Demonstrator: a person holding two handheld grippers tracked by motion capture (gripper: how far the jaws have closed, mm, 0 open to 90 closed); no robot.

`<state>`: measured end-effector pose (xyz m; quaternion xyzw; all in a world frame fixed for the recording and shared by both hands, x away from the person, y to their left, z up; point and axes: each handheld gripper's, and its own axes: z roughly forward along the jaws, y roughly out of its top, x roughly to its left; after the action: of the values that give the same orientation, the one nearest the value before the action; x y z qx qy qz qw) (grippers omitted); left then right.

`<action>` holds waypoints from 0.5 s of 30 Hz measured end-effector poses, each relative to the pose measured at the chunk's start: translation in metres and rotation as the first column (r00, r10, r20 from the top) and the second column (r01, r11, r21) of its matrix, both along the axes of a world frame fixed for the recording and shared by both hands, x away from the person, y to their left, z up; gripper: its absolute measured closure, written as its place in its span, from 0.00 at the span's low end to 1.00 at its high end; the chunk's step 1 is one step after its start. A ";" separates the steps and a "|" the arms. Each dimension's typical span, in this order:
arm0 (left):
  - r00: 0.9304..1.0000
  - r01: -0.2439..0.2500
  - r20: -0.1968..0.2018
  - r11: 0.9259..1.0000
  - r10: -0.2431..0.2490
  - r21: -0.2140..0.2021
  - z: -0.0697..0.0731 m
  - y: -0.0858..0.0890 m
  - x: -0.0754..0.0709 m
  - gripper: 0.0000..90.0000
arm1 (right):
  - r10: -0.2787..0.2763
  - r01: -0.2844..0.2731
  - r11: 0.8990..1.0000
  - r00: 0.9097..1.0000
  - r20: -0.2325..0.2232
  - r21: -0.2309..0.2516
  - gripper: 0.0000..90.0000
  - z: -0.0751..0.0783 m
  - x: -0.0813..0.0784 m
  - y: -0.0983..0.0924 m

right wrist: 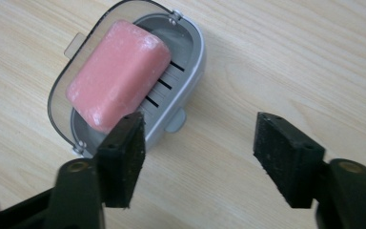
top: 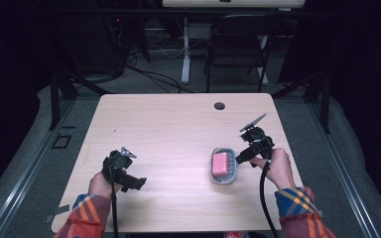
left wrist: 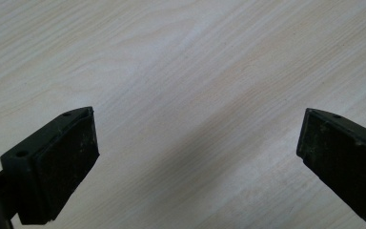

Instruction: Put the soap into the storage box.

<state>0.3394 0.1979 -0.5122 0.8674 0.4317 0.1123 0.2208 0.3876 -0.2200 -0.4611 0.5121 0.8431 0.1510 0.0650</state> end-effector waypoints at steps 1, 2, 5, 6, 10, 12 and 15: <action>1.000 0.001 -0.001 1.000 -0.001 0.002 0.000 0.000 0.000 0.00 | 0.006 -0.006 1.000 1.000 0.003 0.002 0.33 0.001 -0.002 -0.002; 1.000 0.002 -0.001 1.000 -0.002 0.003 0.000 0.000 0.000 0.00 | 0.021 -0.021 1.000 1.000 0.007 0.000 0.30 0.002 -0.003 -0.005; 1.000 0.000 -0.001 1.000 0.000 0.002 0.000 0.000 0.000 0.00 | 0.025 -0.025 1.000 0.999 0.033 0.000 0.21 0.003 -0.009 -0.011; 1.000 0.000 -0.001 1.000 0.000 0.002 0.000 0.000 0.000 0.00 | 0.024 -0.024 1.000 0.999 0.039 -0.005 0.16 0.003 -0.011 -0.013; 1.000 0.001 -0.001 1.000 -0.001 0.003 0.000 0.000 0.000 0.00 | 0.030 -0.030 1.000 0.997 0.077 -0.007 0.14 0.005 -0.021 -0.021; 1.000 0.001 -0.001 1.000 -0.001 0.002 0.000 0.000 0.000 0.00 | 0.036 -0.037 0.999 0.995 0.095 0.000 0.12 0.005 -0.027 -0.025; 1.000 0.001 -0.001 1.000 -0.001 0.001 0.000 0.000 0.000 0.00 | 0.041 -0.042 0.999 0.993 0.110 0.001 0.07 0.003 -0.035 -0.030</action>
<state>0.3394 0.1979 -0.5122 0.8678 0.4313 0.1120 0.2200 0.3523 -0.2504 -0.4581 0.4855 0.8485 0.1815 0.1072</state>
